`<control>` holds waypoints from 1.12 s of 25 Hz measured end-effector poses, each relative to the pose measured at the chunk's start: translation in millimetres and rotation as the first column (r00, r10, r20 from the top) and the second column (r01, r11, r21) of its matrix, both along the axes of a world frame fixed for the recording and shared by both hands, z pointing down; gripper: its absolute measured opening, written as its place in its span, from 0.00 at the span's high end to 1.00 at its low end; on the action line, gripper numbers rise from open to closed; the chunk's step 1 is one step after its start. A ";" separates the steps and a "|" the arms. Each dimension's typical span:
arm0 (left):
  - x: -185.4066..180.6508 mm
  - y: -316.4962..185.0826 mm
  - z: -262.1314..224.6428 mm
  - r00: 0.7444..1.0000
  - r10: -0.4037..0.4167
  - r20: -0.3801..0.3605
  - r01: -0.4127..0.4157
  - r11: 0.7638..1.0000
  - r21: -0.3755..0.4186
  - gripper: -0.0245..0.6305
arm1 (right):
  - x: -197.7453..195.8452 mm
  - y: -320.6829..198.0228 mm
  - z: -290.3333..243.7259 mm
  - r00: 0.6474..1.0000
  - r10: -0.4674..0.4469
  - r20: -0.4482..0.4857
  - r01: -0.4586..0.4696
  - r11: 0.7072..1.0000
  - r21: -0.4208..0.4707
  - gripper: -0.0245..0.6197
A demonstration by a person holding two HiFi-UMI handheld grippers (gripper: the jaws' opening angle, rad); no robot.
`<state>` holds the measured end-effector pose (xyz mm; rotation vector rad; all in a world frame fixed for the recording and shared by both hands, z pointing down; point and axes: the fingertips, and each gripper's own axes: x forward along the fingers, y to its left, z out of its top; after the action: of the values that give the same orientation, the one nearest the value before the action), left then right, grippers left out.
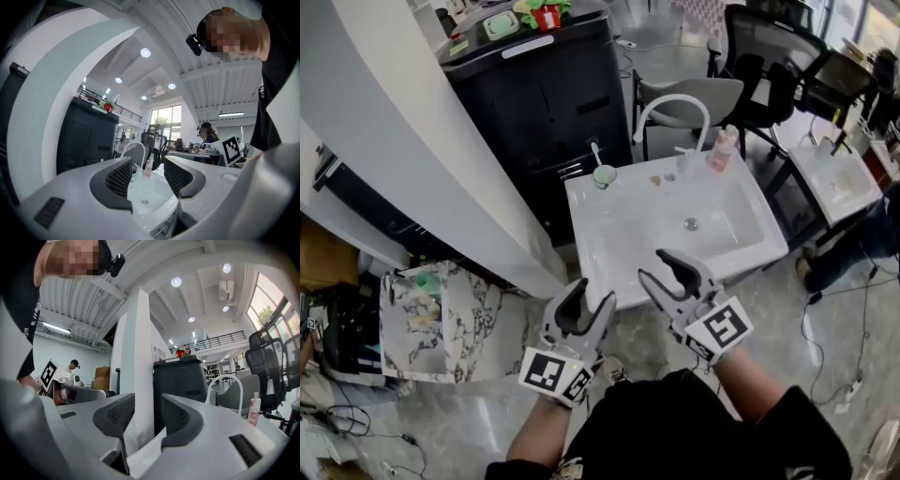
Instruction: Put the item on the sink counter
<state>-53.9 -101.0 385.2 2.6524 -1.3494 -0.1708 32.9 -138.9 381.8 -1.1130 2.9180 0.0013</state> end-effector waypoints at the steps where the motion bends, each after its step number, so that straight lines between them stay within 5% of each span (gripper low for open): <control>1: 4.6 3.4 -1.3 1.000 -0.021 -0.001 0.021 1.000 -0.002 0.66 | 2.4 2.4 -2.6 1.000 -0.023 0.003 0.023 1.000 0.003 0.69; 15: 81.5 53.6 4.0 0.987 -0.162 0.017 0.163 0.986 -0.024 0.66 | 74.8 46.8 3.0 0.989 -0.138 0.044 0.139 0.990 -0.031 0.69; 28: 67.5 75.9 -4.1 0.980 -0.197 0.009 0.197 0.980 -0.017 0.66 | 66.5 63.7 0.8 0.990 -0.137 0.046 0.139 0.989 -0.056 0.72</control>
<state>13.7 -25.1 381.1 2.5039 -1.6073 -0.1717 99.4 -75.2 382.6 -0.9034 2.9686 -0.1095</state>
